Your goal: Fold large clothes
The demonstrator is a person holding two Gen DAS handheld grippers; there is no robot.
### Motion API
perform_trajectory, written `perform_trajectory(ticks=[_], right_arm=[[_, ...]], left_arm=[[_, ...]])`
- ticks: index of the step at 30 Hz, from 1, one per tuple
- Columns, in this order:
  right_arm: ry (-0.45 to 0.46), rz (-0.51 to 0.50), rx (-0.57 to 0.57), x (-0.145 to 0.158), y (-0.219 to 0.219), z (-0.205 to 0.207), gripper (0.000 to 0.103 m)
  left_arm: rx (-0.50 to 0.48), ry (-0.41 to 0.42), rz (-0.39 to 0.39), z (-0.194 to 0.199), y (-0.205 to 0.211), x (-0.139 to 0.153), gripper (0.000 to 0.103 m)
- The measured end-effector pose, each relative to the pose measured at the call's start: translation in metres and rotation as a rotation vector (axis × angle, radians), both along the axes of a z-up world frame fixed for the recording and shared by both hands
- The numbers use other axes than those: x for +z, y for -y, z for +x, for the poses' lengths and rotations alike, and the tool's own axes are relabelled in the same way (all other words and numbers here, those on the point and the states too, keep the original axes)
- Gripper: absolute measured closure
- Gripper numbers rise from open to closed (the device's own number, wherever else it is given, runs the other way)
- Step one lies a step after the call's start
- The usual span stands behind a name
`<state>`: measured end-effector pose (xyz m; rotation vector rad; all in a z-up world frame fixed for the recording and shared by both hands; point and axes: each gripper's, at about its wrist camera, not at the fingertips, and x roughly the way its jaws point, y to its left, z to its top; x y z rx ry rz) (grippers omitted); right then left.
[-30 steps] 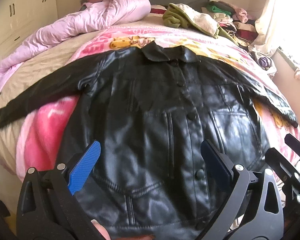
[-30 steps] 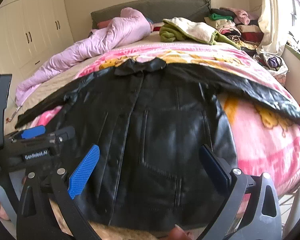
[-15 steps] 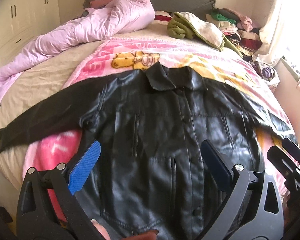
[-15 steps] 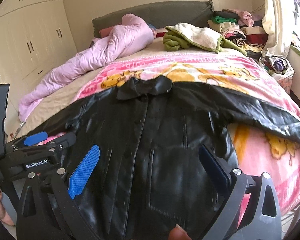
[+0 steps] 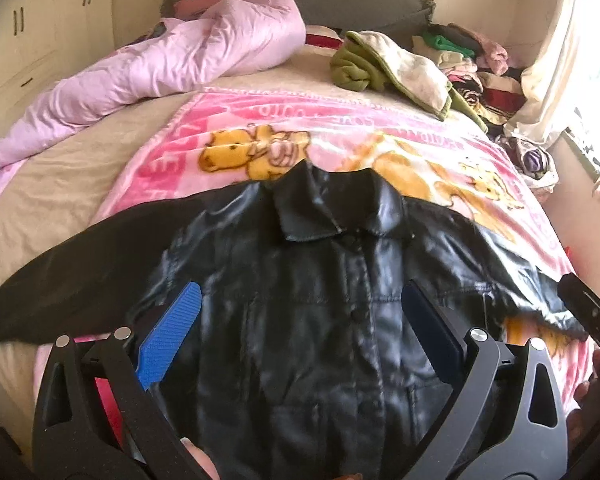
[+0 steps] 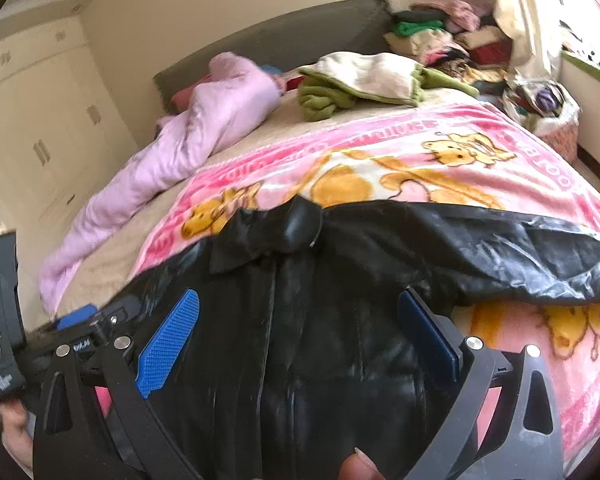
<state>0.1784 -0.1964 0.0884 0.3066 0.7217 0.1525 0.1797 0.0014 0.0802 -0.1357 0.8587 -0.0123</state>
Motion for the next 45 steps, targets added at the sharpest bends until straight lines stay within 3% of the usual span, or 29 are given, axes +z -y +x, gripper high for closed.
perform_trajectory(ticks=[7,16,27,37,41,44,45], right_arm=[[-0.04,0.079,-0.115,-0.013,0.042,0.029,0.004],[-0.108,0.149,-0.36,-0.05,0.123,0.041,0.004],[-0.16,0.274,-0.706,-0.096,0.221,0.015,0.004],[-0.167,0.359,-0.968,-0.122,0.293,-0.021,0.004],[-0.182,0.44,-1.019,-0.141,0.321,-0.026,0.004],[-0.19,0.486,-1.039,-0.154,0.337,-0.024,0.004],[-0.189,0.506,-1.045,-0.158,0.342,-0.025,0.004]], left_arm=[[-0.035,-0.009,0.03,0.031,0.019,-0.011,0.009],[-0.086,-0.059,0.028,0.064,0.059,-0.041,0.009],[-0.208,-0.131,-0.025,0.097,0.117,-0.08,0.009],[-0.315,-0.163,-0.045,0.105,0.175,-0.111,0.009],[-0.36,-0.176,-0.094,0.104,0.197,-0.122,0.029],[-0.382,-0.177,-0.061,0.103,0.218,-0.133,0.043],[-0.388,-0.166,-0.032,0.101,0.225,-0.138,0.043]])
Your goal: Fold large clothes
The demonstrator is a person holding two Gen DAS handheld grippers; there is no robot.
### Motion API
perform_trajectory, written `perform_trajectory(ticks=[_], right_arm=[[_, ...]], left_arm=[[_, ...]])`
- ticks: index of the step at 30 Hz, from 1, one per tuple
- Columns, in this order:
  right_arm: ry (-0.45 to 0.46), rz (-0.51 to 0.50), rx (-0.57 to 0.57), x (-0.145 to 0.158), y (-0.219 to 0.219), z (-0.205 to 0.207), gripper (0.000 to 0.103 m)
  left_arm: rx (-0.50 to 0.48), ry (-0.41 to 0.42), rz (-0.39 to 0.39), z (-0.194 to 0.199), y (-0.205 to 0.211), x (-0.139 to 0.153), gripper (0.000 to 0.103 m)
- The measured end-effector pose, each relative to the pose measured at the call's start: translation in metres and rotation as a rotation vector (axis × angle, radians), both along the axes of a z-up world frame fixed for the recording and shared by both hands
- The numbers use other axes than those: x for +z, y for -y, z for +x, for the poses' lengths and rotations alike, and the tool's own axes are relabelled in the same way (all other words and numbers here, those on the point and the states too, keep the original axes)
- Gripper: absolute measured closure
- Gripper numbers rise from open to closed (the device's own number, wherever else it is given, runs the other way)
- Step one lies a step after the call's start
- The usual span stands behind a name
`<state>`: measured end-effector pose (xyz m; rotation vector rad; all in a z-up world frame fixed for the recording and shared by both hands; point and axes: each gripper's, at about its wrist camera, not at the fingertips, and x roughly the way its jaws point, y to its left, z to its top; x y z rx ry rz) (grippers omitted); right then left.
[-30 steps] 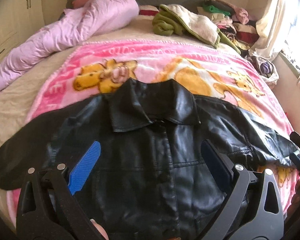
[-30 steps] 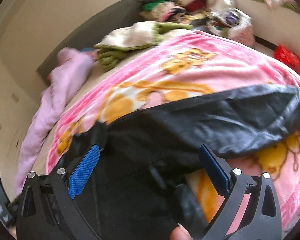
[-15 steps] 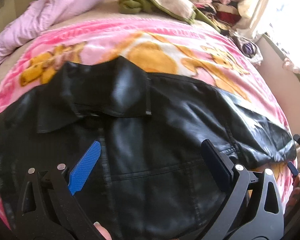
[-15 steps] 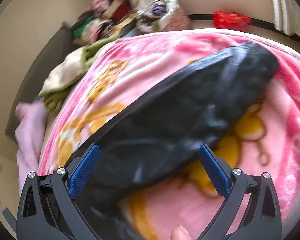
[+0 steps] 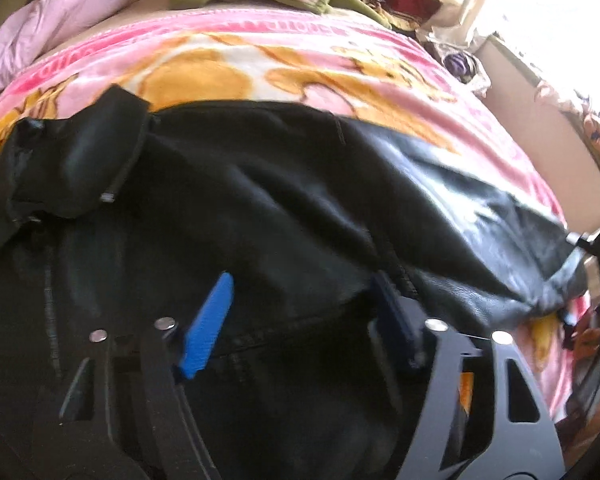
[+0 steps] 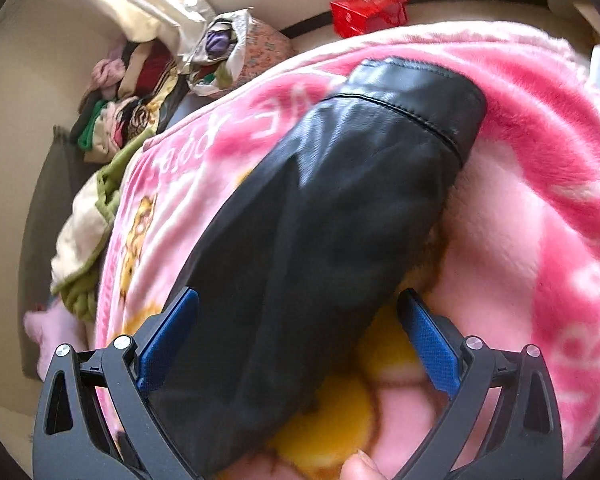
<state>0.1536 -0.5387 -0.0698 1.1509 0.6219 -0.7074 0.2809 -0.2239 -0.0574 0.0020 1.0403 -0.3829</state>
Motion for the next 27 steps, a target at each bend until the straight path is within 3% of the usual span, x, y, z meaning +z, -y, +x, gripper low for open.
perform_trajectory(ticks=[3,5,6,7,8,10,11,12,14,16,20,27], right_arm=[[0.055,0.034,-0.034,-0.01,0.014,-0.002,0.004],[0.105,0.028,-0.037,-0.01,0.019,-0.004,0.008],[0.142,0.016,-0.03,-0.007,0.02,-0.004,0.016],[0.173,0.009,-0.023,-0.004,0.02,-0.004,0.041],[0.175,0.004,-0.023,-0.001,0.021,-0.004,0.059],[0.211,-0.017,-0.004,0.009,0.018,-0.003,0.079],[0.235,-0.029,0.009,0.015,0.018,-0.002,0.084],[0.265,-0.054,0.037,0.024,0.013,-0.001,0.086],[0.324,-0.112,0.11,0.046,0.001,0.006,0.092],[0.367,-0.151,0.18,0.065,-0.013,0.013,0.092],[0.458,-0.271,0.361,0.115,-0.059,0.032,0.093],[0.58,-0.39,0.655,0.163,-0.157,0.065,0.094]], left_arm=[[-0.03,0.066,0.099,-0.007,0.015,-0.009,0.043],[-0.037,0.063,0.082,-0.005,0.012,-0.008,0.043],[-0.037,0.054,0.069,-0.004,0.008,-0.005,0.043],[-0.031,0.04,0.05,-0.004,0.004,0.0,0.043],[-0.034,0.035,0.008,-0.009,0.001,0.009,0.043],[-0.087,0.026,-0.026,-0.019,0.008,0.01,0.041],[-0.114,0.023,0.024,-0.023,0.017,0.003,0.041],[-0.134,0.035,0.068,-0.026,0.022,-0.002,0.041],[-0.158,0.058,0.065,-0.025,0.02,-0.003,0.039],[-0.127,0.028,0.014,-0.018,0.001,0.006,0.037],[-0.045,0.051,-0.087,-0.004,-0.057,0.046,0.023],[0.174,0.077,-0.281,0.008,-0.189,0.112,0.01]])
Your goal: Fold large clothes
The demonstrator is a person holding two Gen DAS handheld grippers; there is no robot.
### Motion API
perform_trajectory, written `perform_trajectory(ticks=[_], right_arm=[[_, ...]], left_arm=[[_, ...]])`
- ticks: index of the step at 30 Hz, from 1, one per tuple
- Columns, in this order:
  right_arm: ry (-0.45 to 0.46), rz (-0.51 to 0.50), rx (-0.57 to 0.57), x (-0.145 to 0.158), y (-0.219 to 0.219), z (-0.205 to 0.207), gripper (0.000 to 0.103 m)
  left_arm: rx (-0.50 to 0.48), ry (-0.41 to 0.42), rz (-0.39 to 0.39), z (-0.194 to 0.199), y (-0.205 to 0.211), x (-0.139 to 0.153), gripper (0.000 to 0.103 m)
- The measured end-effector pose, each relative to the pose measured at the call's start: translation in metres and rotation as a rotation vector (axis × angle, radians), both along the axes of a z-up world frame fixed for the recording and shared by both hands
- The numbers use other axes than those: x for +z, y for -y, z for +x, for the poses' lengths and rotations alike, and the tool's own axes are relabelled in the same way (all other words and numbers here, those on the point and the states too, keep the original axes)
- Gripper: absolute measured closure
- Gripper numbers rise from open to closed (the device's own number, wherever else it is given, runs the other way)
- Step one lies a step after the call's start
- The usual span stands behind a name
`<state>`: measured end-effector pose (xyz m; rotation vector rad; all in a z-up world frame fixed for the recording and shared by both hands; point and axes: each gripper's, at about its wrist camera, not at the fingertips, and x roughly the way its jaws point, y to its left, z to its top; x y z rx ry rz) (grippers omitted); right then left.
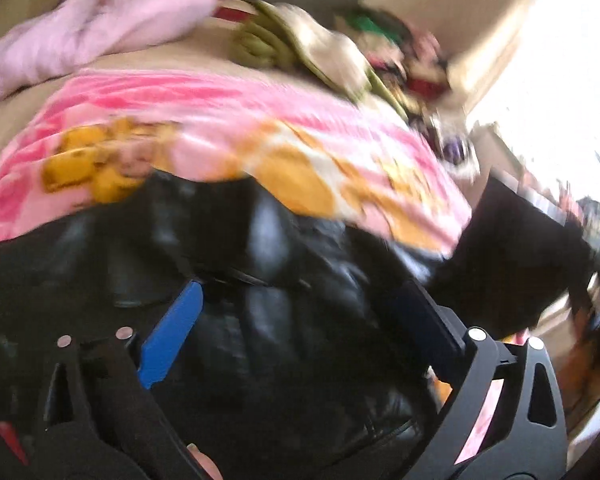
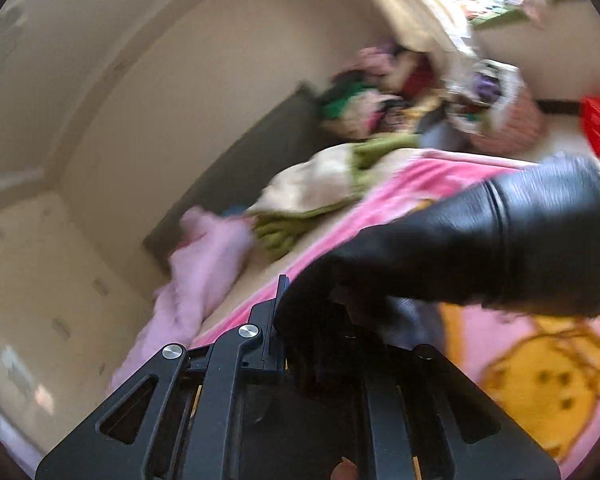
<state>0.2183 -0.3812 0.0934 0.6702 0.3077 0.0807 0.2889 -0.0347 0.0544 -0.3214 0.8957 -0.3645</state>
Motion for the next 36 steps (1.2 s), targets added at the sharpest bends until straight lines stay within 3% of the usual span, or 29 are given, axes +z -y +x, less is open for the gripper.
perform_trajectory(ticks=[5,11,15,19,22,23,24,25,26,28,31,32,34,36], right_arm=[[0.04,-0.1,0.188,0.018,-0.076,0.015,0.094],[0.057,-0.276,0.38,0.021,-0.167,0.018,0.094],[0.03,-0.387,0.498,0.007,-0.222,0.018,0.094],[-0.08,-0.45,0.569,-0.029,-0.262,0.02,0.093],[-0.183,-0.44,0.607,-0.061,-0.278,0.024,0.09],[-0.233,-0.442,0.609,-0.074,-0.282,0.025,0.084],[-0.272,-0.434,0.616,-0.083,-0.281,0.029,0.075],[-0.314,-0.41,0.626,-0.091,-0.278,0.032,0.048],[-0.352,-0.358,0.628,-0.1,-0.278,0.028,0.027],[-0.38,-0.275,0.609,-0.107,-0.268,0.022,0.018],[-0.387,-0.155,0.531,-0.106,-0.243,0.011,0.014],[-0.388,-0.097,0.485,-0.105,-0.232,0.011,0.009],[-0.382,0.01,0.377,-0.104,-0.21,0.012,0.009],[-0.342,0.034,0.328,-0.098,-0.201,0.014,0.04]], left_arm=[[0.094,0.006,-0.104,-0.006,-0.063,0.014,0.01],[0.128,-0.02,-0.208,-0.014,-0.107,0.002,0.01],[0.161,-0.032,-0.236,-0.026,-0.13,-0.012,0.01],[0.174,-0.061,-0.263,-0.032,-0.14,-0.028,0.01],[0.169,-0.078,-0.268,-0.037,-0.143,-0.037,0.01],[0.167,-0.076,-0.268,-0.039,-0.144,-0.039,0.01],[0.169,-0.074,-0.268,-0.042,-0.145,-0.041,0.01],[0.171,-0.073,-0.271,-0.044,-0.147,-0.043,0.01],[0.175,-0.075,-0.276,-0.045,-0.149,-0.044,0.01],[0.192,-0.079,-0.294,-0.049,-0.157,-0.048,0.01],[0.215,-0.078,-0.307,-0.056,-0.168,-0.049,0.01],[0.219,-0.077,-0.308,-0.057,-0.17,-0.048,0.01],[0.226,-0.071,-0.317,-0.062,-0.178,-0.046,0.01],[0.231,-0.058,-0.336,-0.067,-0.186,-0.042,0.01]])
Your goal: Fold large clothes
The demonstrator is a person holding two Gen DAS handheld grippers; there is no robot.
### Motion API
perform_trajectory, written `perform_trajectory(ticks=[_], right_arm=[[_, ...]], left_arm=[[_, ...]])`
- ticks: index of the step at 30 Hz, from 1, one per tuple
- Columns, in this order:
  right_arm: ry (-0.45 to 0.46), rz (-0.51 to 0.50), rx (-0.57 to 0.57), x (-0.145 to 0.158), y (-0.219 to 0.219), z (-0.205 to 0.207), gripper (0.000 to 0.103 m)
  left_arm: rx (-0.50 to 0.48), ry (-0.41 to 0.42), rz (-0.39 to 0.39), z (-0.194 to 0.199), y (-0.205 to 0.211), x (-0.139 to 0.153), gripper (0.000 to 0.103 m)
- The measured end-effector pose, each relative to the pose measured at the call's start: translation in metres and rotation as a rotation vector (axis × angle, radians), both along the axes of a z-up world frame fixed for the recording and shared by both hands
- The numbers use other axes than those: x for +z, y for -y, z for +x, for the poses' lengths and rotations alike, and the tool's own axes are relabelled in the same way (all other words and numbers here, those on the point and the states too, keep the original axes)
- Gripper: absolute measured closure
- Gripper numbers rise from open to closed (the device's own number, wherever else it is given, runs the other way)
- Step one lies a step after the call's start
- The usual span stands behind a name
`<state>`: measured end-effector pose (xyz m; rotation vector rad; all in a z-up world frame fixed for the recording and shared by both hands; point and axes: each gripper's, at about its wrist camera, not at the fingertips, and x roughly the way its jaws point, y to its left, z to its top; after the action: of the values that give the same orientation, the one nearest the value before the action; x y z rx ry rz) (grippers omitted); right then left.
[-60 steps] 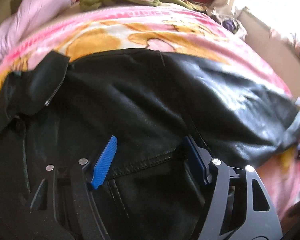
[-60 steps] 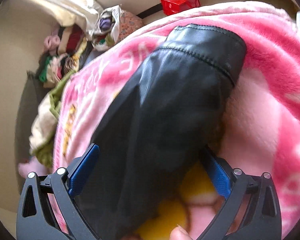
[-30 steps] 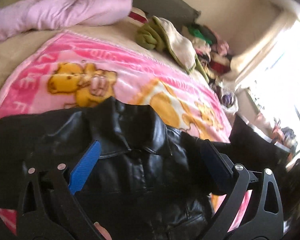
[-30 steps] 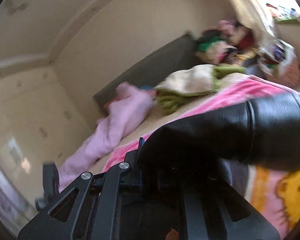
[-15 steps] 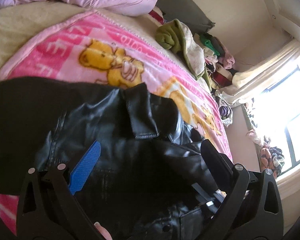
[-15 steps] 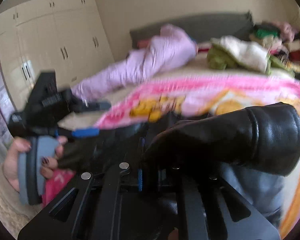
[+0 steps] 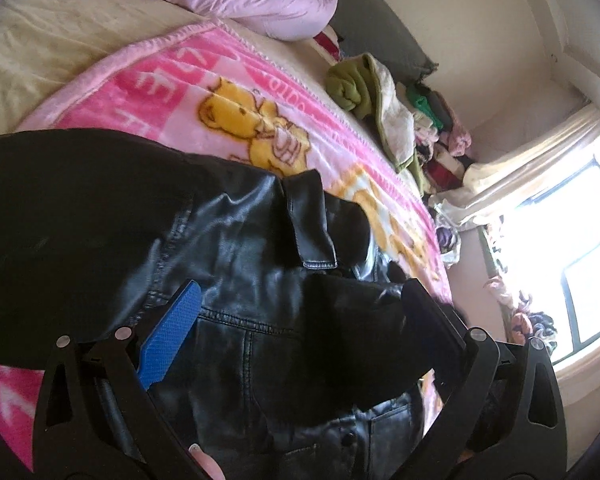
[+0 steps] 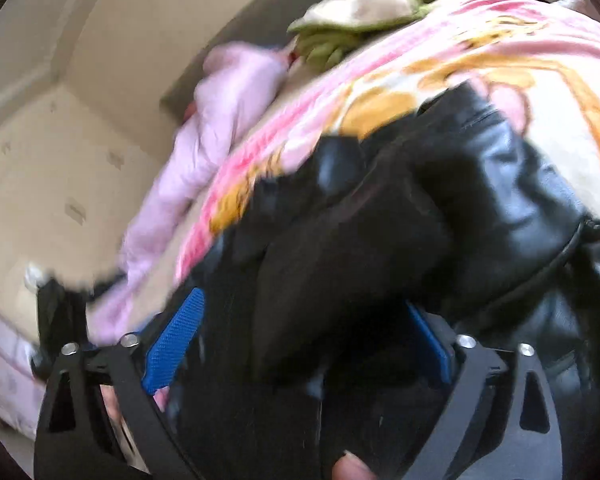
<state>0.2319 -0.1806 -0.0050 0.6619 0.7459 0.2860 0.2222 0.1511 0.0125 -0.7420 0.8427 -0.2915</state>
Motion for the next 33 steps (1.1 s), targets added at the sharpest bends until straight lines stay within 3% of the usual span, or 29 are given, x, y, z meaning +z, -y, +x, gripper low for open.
perform_trajectory(ticks=[1,4,9,12,13,14,16,19,22,24,25,26,27,29,30,33], right_arm=[[0.022,-0.034,-0.004,0.007,-0.003,0.002,0.069],[0.132,-0.065,0.059,0.032,-0.018,0.002,0.075],[0.265,-0.158,0.257,0.066,-0.081,0.001,0.072],[0.28,-0.239,0.357,0.066,-0.12,0.0,0.058],[0.271,-0.245,0.393,0.063,-0.129,0.001,0.039],[0.254,-0.237,0.434,0.059,-0.139,0.0,0.026],[0.24,-0.209,0.484,0.056,-0.146,-0.004,0.011],[0.223,-0.173,0.532,0.053,-0.141,-0.018,0.007],[0.214,-0.188,0.487,0.048,-0.122,-0.023,0.007],[0.203,-0.21,0.415,0.045,-0.098,-0.02,0.007],[0.194,-0.217,0.382,0.043,-0.087,-0.018,0.007],[0.182,-0.222,0.342,0.042,-0.073,-0.016,0.007],[0.176,-0.222,0.303,0.041,-0.059,-0.014,0.007],[0.163,-0.233,0.243,0.038,-0.038,-0.009,0.007],[0.158,-0.246,0.213,0.036,-0.027,-0.009,0.007],[0.148,-0.274,0.124,0.037,0.005,-0.011,0.008]], left_arm=[[0.009,0.006,-0.008,-0.003,-0.005,0.002,0.01],[0.042,0.021,-0.029,-0.01,-0.022,0.009,0.01],[0.105,0.032,-0.017,-0.023,-0.049,0.017,0.01],[0.103,0.011,-0.068,-0.026,-0.058,0.009,0.01],[0.099,0.0,-0.074,-0.026,-0.059,0.005,0.01],[0.093,-0.017,-0.072,-0.025,-0.058,0.0,0.01],[0.07,-0.068,-0.046,-0.021,-0.051,-0.011,0.01],[0.011,-0.132,-0.006,-0.015,-0.033,-0.028,0.01],[-0.037,-0.181,0.065,-0.01,-0.007,-0.043,0.011],[-0.054,-0.19,0.103,-0.007,0.008,-0.049,0.018],[-0.053,-0.197,0.113,-0.006,0.014,-0.051,0.037],[-0.064,-0.199,0.115,-0.005,0.02,-0.054,0.063],[-0.075,-0.197,0.136,-0.003,0.028,-0.055,0.071],[-0.073,-0.173,0.198,-0.003,0.038,-0.051,0.096],[-0.084,-0.148,0.196,-0.004,0.042,-0.047,0.101],[-0.102,-0.058,0.203,-0.009,0.053,-0.018,0.102]])
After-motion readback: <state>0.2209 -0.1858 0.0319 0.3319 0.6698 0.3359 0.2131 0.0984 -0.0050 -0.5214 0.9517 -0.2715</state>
